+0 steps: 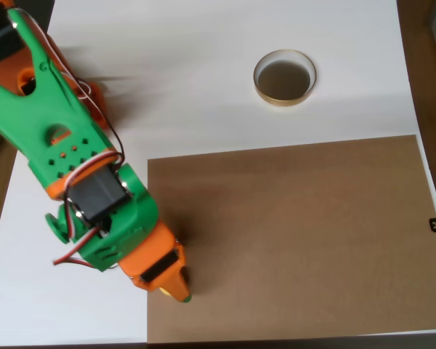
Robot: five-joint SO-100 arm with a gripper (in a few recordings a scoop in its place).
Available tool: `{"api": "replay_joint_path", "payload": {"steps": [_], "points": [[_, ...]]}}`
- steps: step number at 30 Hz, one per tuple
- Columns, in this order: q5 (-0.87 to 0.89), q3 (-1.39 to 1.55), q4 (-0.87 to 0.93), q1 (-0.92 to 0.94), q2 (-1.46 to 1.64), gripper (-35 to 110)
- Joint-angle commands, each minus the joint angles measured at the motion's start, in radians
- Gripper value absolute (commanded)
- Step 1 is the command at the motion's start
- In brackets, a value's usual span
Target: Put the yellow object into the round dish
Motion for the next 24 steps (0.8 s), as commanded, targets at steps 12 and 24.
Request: {"api": "replay_joint_path", "payload": {"steps": [12,24], "points": [[-0.015,-0.046,-0.032,-0.006,-0.071,21],[-0.026,-0.084,-0.021,0.035,-0.078,21]]}}
